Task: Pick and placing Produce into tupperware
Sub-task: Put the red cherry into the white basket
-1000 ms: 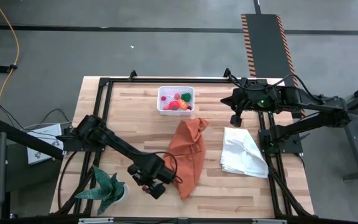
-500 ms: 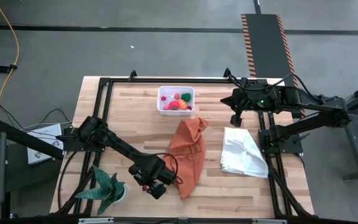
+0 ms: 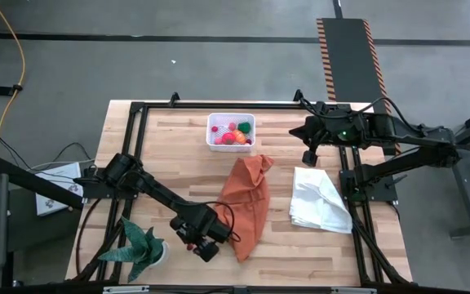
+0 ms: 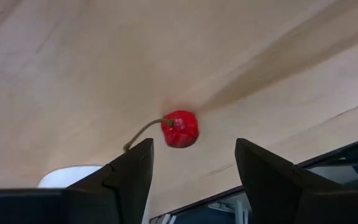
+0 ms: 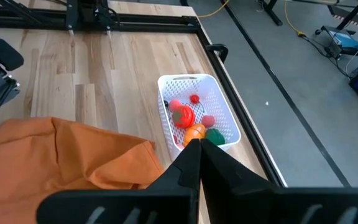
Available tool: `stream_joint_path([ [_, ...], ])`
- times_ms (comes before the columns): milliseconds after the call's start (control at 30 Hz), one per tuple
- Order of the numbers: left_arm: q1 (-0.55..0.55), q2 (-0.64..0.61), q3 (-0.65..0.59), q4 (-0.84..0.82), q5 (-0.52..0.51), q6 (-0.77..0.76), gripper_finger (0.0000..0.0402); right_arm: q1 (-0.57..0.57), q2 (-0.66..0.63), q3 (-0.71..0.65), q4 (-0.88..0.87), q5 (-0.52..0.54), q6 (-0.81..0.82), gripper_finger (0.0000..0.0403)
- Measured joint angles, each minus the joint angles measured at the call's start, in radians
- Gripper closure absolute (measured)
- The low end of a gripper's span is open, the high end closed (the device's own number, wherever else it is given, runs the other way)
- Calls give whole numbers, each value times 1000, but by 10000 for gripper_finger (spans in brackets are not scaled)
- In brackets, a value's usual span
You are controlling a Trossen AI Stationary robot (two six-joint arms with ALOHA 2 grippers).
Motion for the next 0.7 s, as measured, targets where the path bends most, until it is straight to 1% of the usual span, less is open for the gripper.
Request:
stream_joint_path([
  [467, 2, 2, 0, 8, -25, 39, 186, 0, 0, 0, -1, 0, -8, 402],
  [700, 2, 26, 1, 10, 0, 49, 186, 0, 0, 0, -1, 0, -8, 402],
])
